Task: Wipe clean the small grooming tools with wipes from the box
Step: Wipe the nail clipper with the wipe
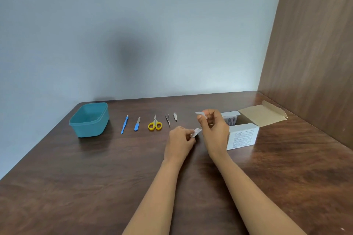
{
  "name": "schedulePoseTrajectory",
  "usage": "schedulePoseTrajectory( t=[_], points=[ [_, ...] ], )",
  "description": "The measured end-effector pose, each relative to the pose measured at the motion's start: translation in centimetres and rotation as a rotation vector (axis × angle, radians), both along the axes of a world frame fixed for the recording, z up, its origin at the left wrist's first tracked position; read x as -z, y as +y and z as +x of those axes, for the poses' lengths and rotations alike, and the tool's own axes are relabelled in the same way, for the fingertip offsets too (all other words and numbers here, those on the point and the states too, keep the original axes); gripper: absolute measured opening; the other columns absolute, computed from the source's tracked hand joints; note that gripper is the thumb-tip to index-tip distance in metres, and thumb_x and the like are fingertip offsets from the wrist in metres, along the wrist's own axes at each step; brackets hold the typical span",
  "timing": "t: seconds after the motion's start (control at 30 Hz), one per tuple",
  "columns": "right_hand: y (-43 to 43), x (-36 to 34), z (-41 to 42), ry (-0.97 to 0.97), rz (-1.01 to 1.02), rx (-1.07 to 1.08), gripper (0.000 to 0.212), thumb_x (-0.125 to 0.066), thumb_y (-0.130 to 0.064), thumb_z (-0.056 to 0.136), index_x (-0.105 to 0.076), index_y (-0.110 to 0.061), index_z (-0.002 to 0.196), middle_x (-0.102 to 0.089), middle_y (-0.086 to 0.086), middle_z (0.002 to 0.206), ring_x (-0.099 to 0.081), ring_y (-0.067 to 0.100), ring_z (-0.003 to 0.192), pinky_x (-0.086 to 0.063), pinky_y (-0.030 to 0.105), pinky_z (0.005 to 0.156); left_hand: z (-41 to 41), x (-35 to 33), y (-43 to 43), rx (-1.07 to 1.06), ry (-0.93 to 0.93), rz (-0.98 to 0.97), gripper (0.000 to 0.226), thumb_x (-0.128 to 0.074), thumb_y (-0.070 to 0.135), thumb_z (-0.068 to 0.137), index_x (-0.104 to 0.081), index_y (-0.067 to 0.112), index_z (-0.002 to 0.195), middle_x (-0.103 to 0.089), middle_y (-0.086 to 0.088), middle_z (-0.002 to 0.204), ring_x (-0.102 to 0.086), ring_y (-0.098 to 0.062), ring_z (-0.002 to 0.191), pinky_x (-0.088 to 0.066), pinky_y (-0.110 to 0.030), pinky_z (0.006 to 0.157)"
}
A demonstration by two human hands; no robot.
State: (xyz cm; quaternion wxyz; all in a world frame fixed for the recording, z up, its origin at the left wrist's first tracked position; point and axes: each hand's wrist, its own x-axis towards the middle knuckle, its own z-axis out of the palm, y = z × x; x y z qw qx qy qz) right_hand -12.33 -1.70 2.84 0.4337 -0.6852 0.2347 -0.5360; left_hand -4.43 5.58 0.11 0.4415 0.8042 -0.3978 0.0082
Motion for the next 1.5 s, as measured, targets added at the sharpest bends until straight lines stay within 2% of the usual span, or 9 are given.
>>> schedulePoseTrajectory(
  t=[0.13,0.23,0.37,0.67,1.0,1.17,1.27,1.33,1.5],
  points=[
    [-0.4,0.7,0.3,0.009,-0.045,0.012,0.005,-0.064,-0.019,0.089,-0.063,-0.014,0.088,-0.066,-0.004,0.077,-0.059,0.001,0.068,-0.038,0.004,0.062,-0.1,-0.8,-0.1,-0.032,0.114,-0.109,0.034,-0.063,0.020,0.080,-0.069,0.016,0.113,-0.068,0.002,0.101,-0.061,-0.004,0.080,-0.046,-0.017,0.079],
    [-0.7,1.4,0.8,0.018,-0.057,0.010,0.007,-0.065,-0.018,0.089,-0.061,-0.014,0.085,-0.066,-0.001,0.076,-0.060,0.007,0.067,-0.040,0.008,0.062,1.1,-1.6,-0.6,-0.183,0.087,-0.149,0.026,-0.057,0.022,0.087,-0.070,0.013,0.107,-0.069,0.001,0.094,-0.061,-0.010,0.084,-0.048,-0.023,0.077],
    [-0.9,2.0,1.4,0.005,-0.031,-0.037,0.011,-0.067,-0.014,0.087,-0.059,-0.013,0.079,-0.064,-0.002,0.071,-0.058,0.006,0.065,-0.043,0.012,0.061,4.2,-2.8,-2.3,-0.419,-0.184,0.080,0.027,-0.046,0.021,0.094,-0.069,0.010,0.103,-0.065,-0.011,0.104,-0.056,-0.030,0.101,-0.042,-0.035,0.081],
    [-1.2,2.3,1.7,-0.010,0.026,-0.066,0.019,-0.069,-0.010,0.084,-0.057,-0.014,0.069,-0.062,-0.010,0.064,-0.058,0.002,0.063,-0.042,0.010,0.061,7.9,-2.2,-5.9,-0.514,-0.484,0.528,0.026,-0.045,0.022,0.096,-0.065,0.011,0.110,-0.059,-0.007,0.117,-0.043,-0.029,0.117,-0.034,-0.038,0.088],
    [-1.3,2.2,1.9,-0.012,0.009,-0.042,0.022,-0.069,-0.013,0.085,-0.055,-0.023,0.070,-0.060,-0.011,0.066,-0.055,0.000,0.064,-0.040,0.009,0.059,8.0,-2.0,-6.6,-0.470,-0.486,0.392,0.018,-0.053,0.020,0.093,-0.067,0.007,0.094,-0.064,-0.009,0.101,-0.053,-0.030,0.104,-0.040,-0.035,0.079],
    [-1.4,2.3,2.0,0.013,-0.002,-0.028,0.017,-0.069,-0.015,0.085,-0.057,-0.018,0.072,-0.060,-0.010,0.067,-0.054,0.003,0.066,-0.040,0.011,0.059,7.0,-2.8,-4.3,-0.256,-0.001,-0.216,0.024,-0.057,0.009,0.085,-0.055,0.006,0.062,-0.063,-0.008,0.069,-0.057,-0.023,0.070,-0.037,-0.028,0.064],
    [-1.4,2.3,2.0,0.014,0.010,-0.047,0.016,-0.069,-0.014,0.084,-0.058,-0.013,0.073,-0.059,-0.008,0.067,-0.053,0.004,0.064,-0.040,0.013,0.059,5.8,-2.9,-1.9,-0.162,0.454,-0.470,0.010,-0.061,0.007,0.087,-0.059,0.002,0.079,-0.073,-0.010,0.083,-0.071,-0.012,0.076,-0.049,-0.013,0.062],
    [-1.2,2.1,1.9,0.010,0.011,-0.060,0.016,-0.070,-0.013,0.083,-0.058,-0.011,0.072,-0.059,-0.007,0.066,-0.051,0.003,0.062,-0.039,0.013,0.058,5.0,-2.8,0.2,-0.064,0.737,-0.625,0.006,-0.061,-0.001,0.088,-0.055,-0.001,0.088,-0.070,-0.021,0.095,-0.073,-0.018,0.081,-0.058,-0.019,0.068],
    [-0.7,2.0,1.7,0.050,-0.007,-0.104,0.013,-0.070,-0.013,0.082,-0.060,-0.012,0.073,-0.059,-0.008,0.066,-0.051,0.003,0.060,-0.040,0.014,0.056,2.8,-2.5,5.0,0.063,1.012,-0.728,0.030,-0.058,-0.013,0.085,-0.049,-0.001,0.112,-0.066,-0.022,0.096,-0.072,-0.022,0.078,-0.061,-0.030,0.068]
  ],
)
